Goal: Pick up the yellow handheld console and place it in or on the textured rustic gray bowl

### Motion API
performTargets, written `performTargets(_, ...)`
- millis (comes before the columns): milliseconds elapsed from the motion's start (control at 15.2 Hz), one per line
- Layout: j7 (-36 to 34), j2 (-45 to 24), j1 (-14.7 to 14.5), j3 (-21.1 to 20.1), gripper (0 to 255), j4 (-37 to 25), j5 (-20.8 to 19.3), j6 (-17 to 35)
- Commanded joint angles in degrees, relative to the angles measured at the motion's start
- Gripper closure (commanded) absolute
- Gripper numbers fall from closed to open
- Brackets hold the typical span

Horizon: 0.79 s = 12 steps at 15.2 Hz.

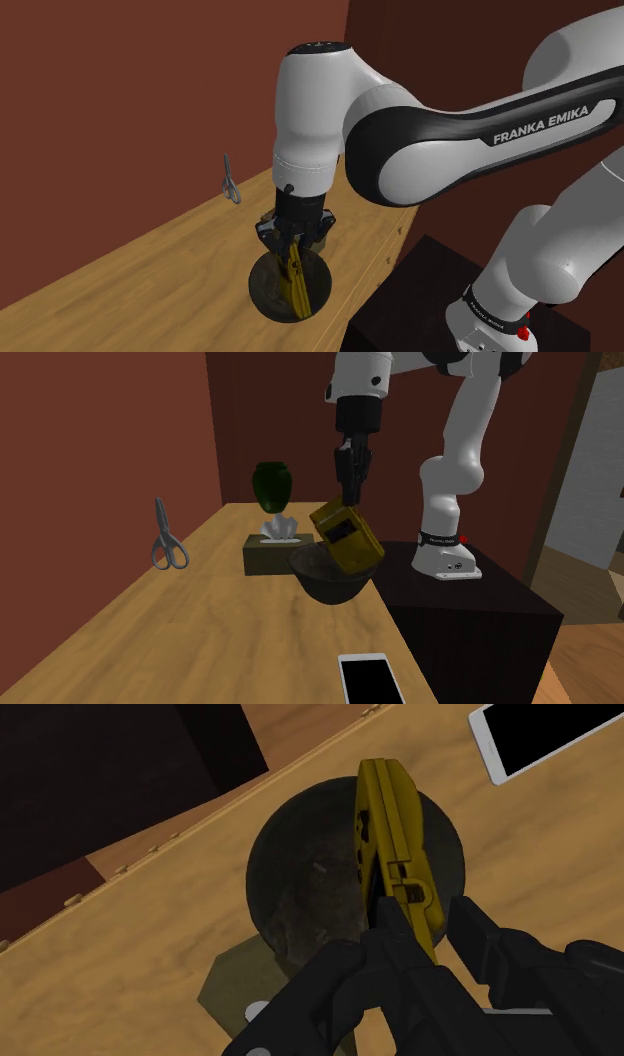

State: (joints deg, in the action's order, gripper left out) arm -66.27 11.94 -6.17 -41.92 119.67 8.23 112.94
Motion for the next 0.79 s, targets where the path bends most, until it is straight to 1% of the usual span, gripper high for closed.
performTargets(0, 0.0, 0.0, 0.0, 0.0, 255, 0.0, 0.0, 0.0)
performTargets(66, 0.0, 0.0, 0.0, 0.0, 0, 0.0, 0.0, 0.0)
performTargets(396, 0.0, 0.0, 0.0, 0.0, 0, 0.0, 0.0, 0.0)
performTargets(660, 0.5, 1.5, 0.1, 1.1, 0, -6.1, 0.5, -7.3)
performTargets(726, 0.5, 1.5, 0.1, 1.1, 0, -6.1, 0.5, -7.3)
